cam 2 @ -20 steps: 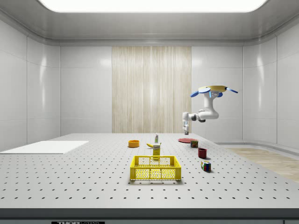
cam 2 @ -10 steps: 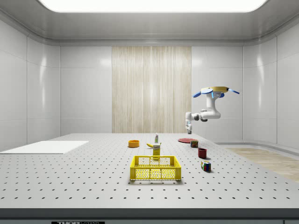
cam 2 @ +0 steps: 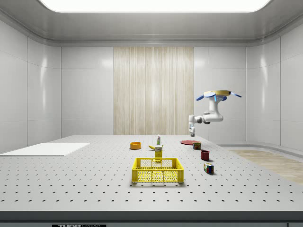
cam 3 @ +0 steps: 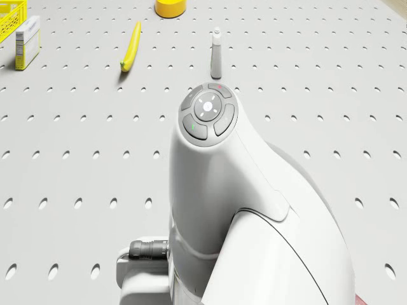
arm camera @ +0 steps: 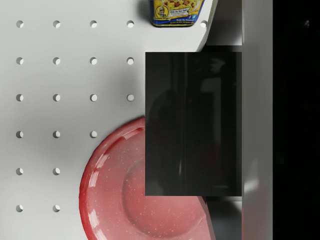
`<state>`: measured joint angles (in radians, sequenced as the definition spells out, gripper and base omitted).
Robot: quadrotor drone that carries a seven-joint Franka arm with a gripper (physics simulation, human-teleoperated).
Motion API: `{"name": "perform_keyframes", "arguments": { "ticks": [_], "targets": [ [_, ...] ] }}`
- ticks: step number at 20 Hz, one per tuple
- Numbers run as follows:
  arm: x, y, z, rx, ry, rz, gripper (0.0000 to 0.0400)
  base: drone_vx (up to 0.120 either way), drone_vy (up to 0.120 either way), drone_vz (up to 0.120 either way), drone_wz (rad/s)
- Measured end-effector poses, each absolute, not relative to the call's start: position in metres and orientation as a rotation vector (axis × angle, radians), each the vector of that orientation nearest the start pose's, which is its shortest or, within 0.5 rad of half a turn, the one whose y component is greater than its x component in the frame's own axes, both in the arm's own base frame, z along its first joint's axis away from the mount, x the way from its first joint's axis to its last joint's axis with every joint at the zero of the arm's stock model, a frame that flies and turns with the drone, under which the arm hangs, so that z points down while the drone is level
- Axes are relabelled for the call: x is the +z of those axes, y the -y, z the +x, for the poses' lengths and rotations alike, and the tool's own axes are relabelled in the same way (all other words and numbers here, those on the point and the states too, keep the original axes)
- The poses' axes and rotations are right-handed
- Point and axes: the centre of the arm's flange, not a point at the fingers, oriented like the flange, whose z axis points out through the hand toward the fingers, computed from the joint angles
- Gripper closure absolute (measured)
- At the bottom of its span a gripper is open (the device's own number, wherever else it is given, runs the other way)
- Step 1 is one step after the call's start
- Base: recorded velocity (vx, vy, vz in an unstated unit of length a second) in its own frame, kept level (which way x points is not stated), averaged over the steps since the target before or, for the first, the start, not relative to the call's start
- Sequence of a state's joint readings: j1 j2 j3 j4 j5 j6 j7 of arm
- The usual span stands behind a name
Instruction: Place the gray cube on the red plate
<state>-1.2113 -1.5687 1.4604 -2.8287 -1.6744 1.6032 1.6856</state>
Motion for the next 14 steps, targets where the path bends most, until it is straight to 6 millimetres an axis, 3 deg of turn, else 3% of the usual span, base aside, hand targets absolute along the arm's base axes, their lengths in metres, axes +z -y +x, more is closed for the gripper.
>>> {"name": "perform_keyframes", "arguments": {
  "ticks": [8, 14],
  "targets": [
    [0.4707, -0.006, 0.3227, 0.785, 0.002, 0.001, 0.015, 0.0, -0.12, -0.07, 0.0],
    [0.4707, -0.006, 0.3227, 0.785, 0.002, 0.001, 0.015, 0.0, -0.12, -0.007, 0.0]
  ]
}}
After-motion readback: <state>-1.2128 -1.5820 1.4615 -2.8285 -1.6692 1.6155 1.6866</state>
